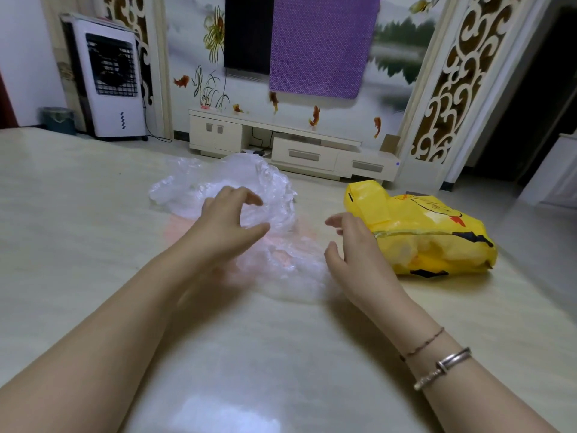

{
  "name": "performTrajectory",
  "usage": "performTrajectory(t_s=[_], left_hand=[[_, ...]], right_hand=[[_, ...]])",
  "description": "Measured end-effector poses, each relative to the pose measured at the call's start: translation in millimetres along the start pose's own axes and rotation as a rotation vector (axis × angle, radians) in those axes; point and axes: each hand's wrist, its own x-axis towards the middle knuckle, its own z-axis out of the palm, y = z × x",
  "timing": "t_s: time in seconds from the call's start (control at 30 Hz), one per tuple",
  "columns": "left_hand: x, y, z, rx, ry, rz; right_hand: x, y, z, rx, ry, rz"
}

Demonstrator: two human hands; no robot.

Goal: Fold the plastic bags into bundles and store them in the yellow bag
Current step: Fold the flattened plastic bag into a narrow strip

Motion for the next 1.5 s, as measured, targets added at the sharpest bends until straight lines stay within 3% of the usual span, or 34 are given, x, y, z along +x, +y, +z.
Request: performTrajectory(t_s=[0.07,0.17,0.33,0.53,0.6,0.8,1.0,1.13,1.23,1.4,1.5], left_hand=[[-0.2,1.1,-1.3,-0.046,-0.042,0.126],[-3.9,-5.3,6.2,0.079,-0.237,0.205],[-11.3,-13.6,13.8,0.335,-0.579,0.110],[-12.3,-18.2,8.9,0.436,-0.701,0.078],[-11.8,-19.1,9.8,0.349,-0.647,0.085],[0.5,-17.8,4.4,-0.061,-0.236,0.225],[-3.9,-15.2,0.7,-0.111,-0.362,0.093],[-6.5,-14.6,2.7,-0.065,-0.382,0.033],[-7.7,-15.1,2.4,-0.001,-0.421,0.056],[-4.8,-13.8,7.2,-0.007,-0.259,0.171],[-1.6,-12.0,7.9,-0.049,-0.219,0.092]], right_hand=[[-1.7,-7.9,-0.7,0.032,-0.022,-0.098],[-5.3,-17.3,9.9,-0.043,-0.241,-0.157],[-10.3,-5.7,10.8,-0.284,-0.597,-0.073],[-13.1,10.5,-8.4,-0.384,-0.733,-0.023],[-12.9,10.0,-9.5,-0.345,-0.698,-0.038],[-9.7,1.9,-25.0,0.003,-0.409,-0.196],[-12.8,1.0,-23.8,-0.086,-0.488,-0.248],[-10.3,4.7,-17.9,-0.182,-0.325,-0.239],[-6.4,11.3,-15.0,-0.073,-0.214,-0.125],[-0.3,19.2,-8.9,0.094,-0.094,0.058],[1.9,20.7,-1.6,0.128,-0.056,0.126]])
